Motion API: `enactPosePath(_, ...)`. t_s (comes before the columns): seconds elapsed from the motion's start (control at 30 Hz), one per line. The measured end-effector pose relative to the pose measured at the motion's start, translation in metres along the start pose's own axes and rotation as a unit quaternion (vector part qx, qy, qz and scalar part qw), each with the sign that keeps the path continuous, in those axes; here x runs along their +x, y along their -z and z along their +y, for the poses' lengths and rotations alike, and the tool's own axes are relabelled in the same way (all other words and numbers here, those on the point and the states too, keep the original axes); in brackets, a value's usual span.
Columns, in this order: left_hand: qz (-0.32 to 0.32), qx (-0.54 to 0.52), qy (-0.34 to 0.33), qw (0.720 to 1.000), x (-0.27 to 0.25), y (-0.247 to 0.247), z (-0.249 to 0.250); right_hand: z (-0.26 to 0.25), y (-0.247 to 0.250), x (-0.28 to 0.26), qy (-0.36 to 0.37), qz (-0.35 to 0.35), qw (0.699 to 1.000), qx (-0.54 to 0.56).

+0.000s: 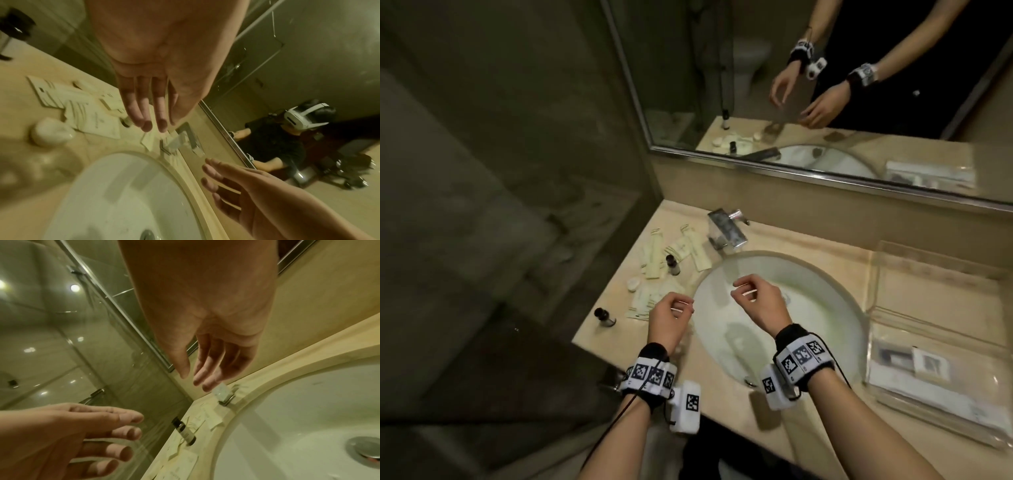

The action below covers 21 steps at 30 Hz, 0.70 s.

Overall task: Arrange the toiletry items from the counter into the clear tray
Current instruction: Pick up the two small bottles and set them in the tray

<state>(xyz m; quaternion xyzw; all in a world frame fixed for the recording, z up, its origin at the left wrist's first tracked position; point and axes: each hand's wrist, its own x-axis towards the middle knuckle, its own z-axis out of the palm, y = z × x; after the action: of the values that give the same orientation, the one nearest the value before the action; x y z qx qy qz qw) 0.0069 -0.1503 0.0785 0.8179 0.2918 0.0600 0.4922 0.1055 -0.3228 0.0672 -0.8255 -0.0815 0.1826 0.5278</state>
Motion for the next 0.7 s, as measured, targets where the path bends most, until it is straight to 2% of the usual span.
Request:
enactPosePath(0.23, 0.083, 0.018, 0.015, 0.996, 0.046, 0.073, -0.045, -0.030, -0.082, 0.053, 0.006, -0.021, 0.999, -0.030)
enactPosePath(0.27, 0.102, 0.039, 0.030, 0.994, 0.062, 0.098, -0.072, -0.034, -0.121, 0.070, -0.007, -0.037, 0.999, -0.032)
enactPosePath(0.4, 0.132, 0.092, 0.057, 0.985, 0.067, 0.120, -0.089, -0.033, -0.142, 0.094, -0.032, -0.021, 0.999, -0.038)
enactPosePath(0.53, 0.114, 0.093, 0.127, 0.981, 0.083, 0.141, -0.124, -0.036, -0.177, 0.125, -0.043, -0.008, 0.994, -0.101)
enactPosePath(0.7, 0.089, 0.070, 0.151, 0.982, 0.091, 0.143, -0.155, -0.030, -0.198, 0.146, -0.045, 0.006, 0.990, -0.134)
